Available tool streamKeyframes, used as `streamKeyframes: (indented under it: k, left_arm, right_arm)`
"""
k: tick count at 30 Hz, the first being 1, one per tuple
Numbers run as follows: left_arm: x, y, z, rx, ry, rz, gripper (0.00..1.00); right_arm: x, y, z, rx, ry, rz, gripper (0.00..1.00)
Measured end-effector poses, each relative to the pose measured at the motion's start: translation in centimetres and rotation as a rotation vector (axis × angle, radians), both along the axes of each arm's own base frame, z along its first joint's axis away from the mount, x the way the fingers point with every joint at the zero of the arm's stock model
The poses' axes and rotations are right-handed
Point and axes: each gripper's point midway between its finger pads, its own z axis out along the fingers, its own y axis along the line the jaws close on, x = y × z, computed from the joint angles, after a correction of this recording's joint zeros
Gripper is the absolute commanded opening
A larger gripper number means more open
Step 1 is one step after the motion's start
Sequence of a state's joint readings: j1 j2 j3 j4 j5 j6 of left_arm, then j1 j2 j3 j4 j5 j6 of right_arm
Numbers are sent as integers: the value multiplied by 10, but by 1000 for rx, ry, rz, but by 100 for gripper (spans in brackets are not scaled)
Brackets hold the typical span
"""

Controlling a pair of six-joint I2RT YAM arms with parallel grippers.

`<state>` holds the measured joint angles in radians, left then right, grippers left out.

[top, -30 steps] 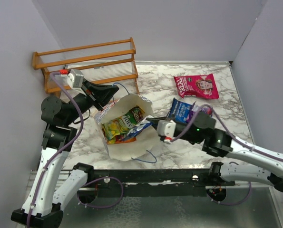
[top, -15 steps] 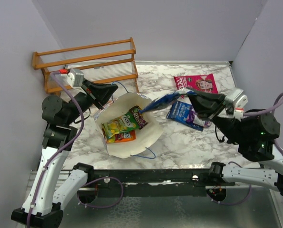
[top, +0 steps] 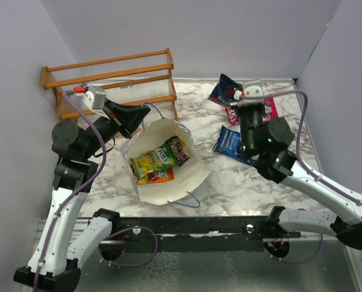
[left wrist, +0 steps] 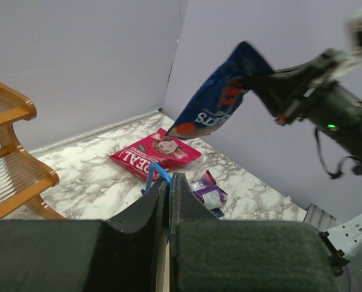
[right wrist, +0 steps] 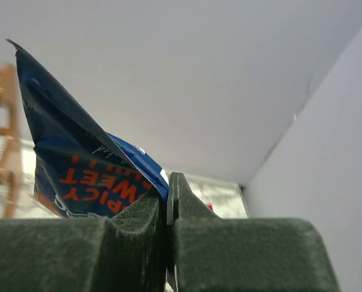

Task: Take the snacks out of the paper bag
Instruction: Place the snack at the center of the board.

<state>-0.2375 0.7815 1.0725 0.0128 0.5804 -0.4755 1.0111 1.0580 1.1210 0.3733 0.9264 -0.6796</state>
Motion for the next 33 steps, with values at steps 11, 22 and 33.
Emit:
streamKeyframes:
  k: [11, 22, 33]
  left_arm:
    - [-5, 2, 4, 12, 0, 6, 0]
    - [-5, 2, 5, 14, -2, 6, 0]
    - [-4, 2, 4, 15, 2, 6, 0]
  right_arm:
    - [112, -60, -145, 126, 410, -119, 1]
    - [112, 10, -222, 436, 719, 282, 1]
    - [110, -72, -326, 868, 977, 230, 1]
